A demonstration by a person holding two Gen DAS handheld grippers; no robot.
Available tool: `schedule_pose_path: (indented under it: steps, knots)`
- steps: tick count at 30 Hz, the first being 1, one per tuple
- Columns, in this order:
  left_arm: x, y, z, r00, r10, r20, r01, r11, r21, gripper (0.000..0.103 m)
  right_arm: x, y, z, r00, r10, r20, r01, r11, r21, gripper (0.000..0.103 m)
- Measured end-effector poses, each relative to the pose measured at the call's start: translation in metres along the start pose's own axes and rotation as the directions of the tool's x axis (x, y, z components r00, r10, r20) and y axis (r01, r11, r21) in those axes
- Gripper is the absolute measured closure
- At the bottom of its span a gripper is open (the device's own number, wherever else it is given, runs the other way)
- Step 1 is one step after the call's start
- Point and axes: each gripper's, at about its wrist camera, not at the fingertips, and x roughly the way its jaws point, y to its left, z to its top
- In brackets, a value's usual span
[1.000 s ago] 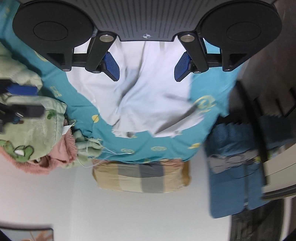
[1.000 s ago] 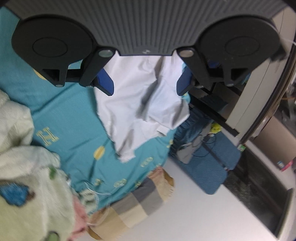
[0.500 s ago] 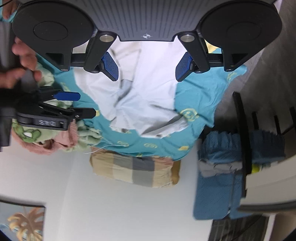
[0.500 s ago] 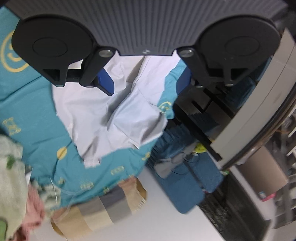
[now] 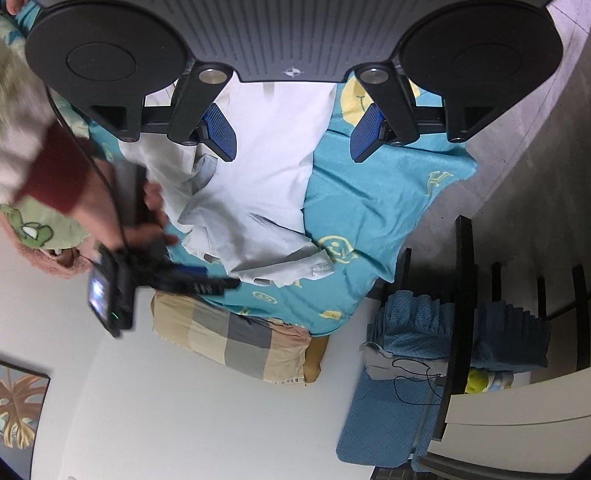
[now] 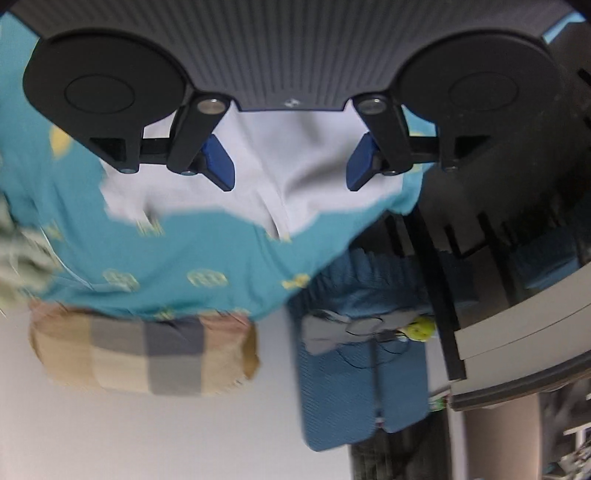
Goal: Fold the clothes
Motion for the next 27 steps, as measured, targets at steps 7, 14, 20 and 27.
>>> schedule_pose_path:
  steps: [7,14,20,27]
  knots:
    - [0.011,0.0,-0.004,1.0,-0.003,-0.024,0.003,1.0,-0.005,0.032,0.049,-0.046,-0.002,0.978,0.154,-0.141,-0.093,0.926,0.365,0.035]
    - [0.008,-0.001,-0.003,1.0,-0.003,-0.021,0.003,1.0,-0.024,0.033,0.018,0.014,-0.04,0.921,0.276,-0.276,-0.257,0.961,0.103,0.051]
    - [0.007,-0.006,-0.004,1.0,-0.002,-0.02,0.001,1.0,-0.018,0.033,-0.021,0.034,-0.044,0.895,0.349,-0.278,-0.375,0.926,-0.046,0.049]
    - [0.015,-0.002,-0.006,0.999,-0.006,-0.041,0.004,0.999,-0.032,0.033,-0.014,-0.02,-0.019,0.935,0.34,-0.101,-0.313,0.924,0.219,0.049]
